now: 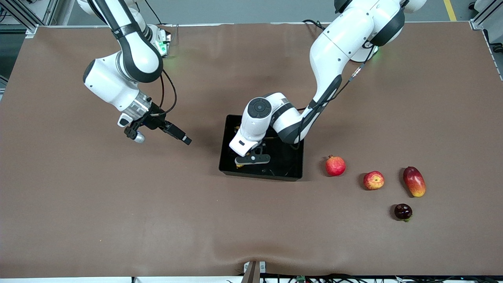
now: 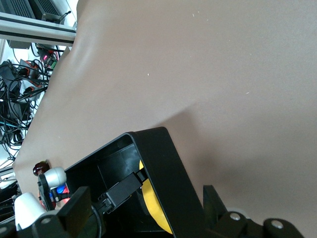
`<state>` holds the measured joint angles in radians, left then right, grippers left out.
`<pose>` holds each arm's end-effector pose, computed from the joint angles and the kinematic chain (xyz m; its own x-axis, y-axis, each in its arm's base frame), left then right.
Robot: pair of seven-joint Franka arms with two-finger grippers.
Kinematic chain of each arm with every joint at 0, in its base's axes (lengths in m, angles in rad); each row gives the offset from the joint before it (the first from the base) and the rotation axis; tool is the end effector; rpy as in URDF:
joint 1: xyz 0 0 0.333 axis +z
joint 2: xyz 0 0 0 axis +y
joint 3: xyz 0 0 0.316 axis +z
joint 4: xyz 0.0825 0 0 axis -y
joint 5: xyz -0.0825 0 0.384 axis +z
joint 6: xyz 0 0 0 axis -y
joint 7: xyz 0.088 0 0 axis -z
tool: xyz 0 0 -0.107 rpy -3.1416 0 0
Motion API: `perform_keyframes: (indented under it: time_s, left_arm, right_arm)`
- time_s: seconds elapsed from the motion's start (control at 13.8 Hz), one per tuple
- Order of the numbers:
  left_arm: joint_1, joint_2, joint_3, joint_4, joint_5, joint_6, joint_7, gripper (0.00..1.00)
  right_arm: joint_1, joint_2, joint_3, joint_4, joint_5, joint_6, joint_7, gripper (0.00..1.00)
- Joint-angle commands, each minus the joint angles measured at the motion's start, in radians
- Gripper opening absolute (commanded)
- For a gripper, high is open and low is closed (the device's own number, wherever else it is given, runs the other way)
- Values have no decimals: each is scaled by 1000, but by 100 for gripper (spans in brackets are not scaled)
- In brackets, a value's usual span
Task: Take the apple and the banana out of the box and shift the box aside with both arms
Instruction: 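Grasp the banana with the left gripper while the right gripper nears the tray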
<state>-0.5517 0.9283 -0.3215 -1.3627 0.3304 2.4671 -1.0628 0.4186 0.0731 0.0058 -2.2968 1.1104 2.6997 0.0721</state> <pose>0.5285 -0.5398 0.1988 0.9871 0.1149 0.1117 0.0914 -0.9762 0.1969 0.5016 0.1934 0.3386 0.8363 -0.5436 -0.0717 -0.4638 -0.6315 -0.6214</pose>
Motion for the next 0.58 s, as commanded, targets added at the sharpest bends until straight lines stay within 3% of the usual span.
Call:
perform_keyframes:
  time_s: [0.0, 0.36, 0.51]
  left_arm:
    - [-13, 20, 5, 17, -14, 20, -17, 100]
    - [-28, 35, 5, 17, -14, 56, -85, 100]
    - [-28, 41, 5, 17, -14, 58, -91, 90]
  right_arm:
    - [31, -10, -4, -23, 37, 18, -21, 100]
    - [78, 22, -4, -18, 36, 71, -23, 100]
    - [77, 22, -4, -19, 36, 68, -23, 100]
